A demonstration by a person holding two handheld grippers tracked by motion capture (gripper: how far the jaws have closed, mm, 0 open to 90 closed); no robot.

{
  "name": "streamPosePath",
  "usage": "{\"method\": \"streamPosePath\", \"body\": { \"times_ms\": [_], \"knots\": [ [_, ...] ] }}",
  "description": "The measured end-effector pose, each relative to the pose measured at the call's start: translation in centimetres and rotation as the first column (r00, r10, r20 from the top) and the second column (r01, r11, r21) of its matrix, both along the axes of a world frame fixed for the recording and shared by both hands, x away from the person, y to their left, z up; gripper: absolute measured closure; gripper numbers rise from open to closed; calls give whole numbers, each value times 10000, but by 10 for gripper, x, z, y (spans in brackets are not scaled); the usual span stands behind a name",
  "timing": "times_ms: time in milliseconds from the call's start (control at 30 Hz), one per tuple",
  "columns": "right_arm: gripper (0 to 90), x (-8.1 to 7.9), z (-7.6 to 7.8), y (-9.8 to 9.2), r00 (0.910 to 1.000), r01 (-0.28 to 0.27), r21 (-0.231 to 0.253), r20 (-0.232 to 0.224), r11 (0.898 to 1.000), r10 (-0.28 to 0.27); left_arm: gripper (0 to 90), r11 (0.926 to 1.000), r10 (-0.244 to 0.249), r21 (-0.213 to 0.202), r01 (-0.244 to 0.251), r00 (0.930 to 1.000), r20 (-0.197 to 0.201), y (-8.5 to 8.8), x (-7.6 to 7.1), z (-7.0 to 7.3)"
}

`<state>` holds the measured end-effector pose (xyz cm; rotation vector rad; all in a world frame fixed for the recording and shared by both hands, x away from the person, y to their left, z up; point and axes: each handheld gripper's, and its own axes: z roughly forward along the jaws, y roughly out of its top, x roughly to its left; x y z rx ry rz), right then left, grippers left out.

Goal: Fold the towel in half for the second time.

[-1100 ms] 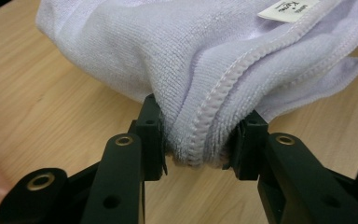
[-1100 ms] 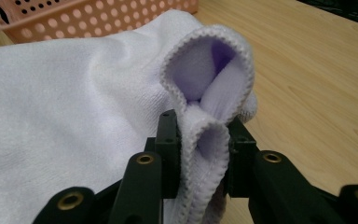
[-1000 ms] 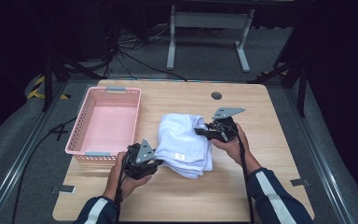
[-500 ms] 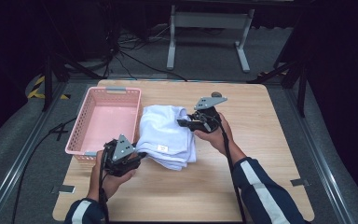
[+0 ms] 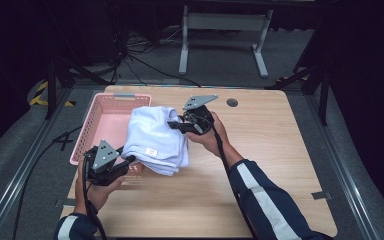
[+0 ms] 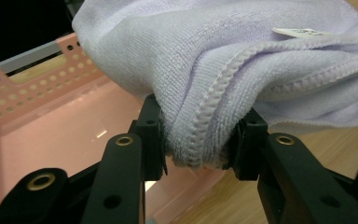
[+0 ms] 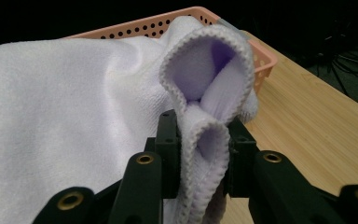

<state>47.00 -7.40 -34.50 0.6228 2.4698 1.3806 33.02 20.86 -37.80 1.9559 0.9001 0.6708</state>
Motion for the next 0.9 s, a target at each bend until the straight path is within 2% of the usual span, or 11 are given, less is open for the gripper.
{"method": "streamPosePath", "body": {
  "times_ms": [133,167,233,267,500,533,633,667,700,733,900],
  "knots": [
    [721,4,2,12,10000,-70,59,-40,10000,70,633,9993,350,-160,-347,9993,143,11,0,2],
    [721,8,6,28,9999,-145,89,25,9999,145,633,9970,701,-342,-692,9972,265,22,-1,5],
    [721,10,8,34,9998,-181,94,44,9998,181,632,9959,829,-394,-817,9961,305,26,-1,6],
    [721,12,10,45,9997,-249,81,53,9997,248,633,9934,1135,-233,-1126,9926,442,32,-3,7],
    [720,16,10,77,9993,-376,159,-11,9992,377,631,9847,1744,-169,-1737,9823,680,57,-6,8],
    [719,18,8,87,9990,-437,224,-32,9988,438,632,9792,2030,-77,-2029,9771,631,64,-5,5],
    [719,19,5,98,9992,-401,162,-17,9991,401,632,9739,2265,0,-2269,9723,570,71,-3,2],
    [719,22,1,109,9991,-412,107,-116,9991,414,632,9700,2427,25,-2432,9687,522,75,-1,-1],
    [719,22,1,109,9991,-412,107,-116,9991,414,631,9700,2427,25,-2432,9687,522,75,-1,-1],
    [719,25,-3,117,9992,-371,2,-120,9993,371,631,9644,2629,163,-2638,9639,429,79,2,-5],
    [717,33,-13,130,9991,-314,-4,-281,9995,314,631,9589,2836,27,-2837,9588,181,88,10,-13]
  ]
}}
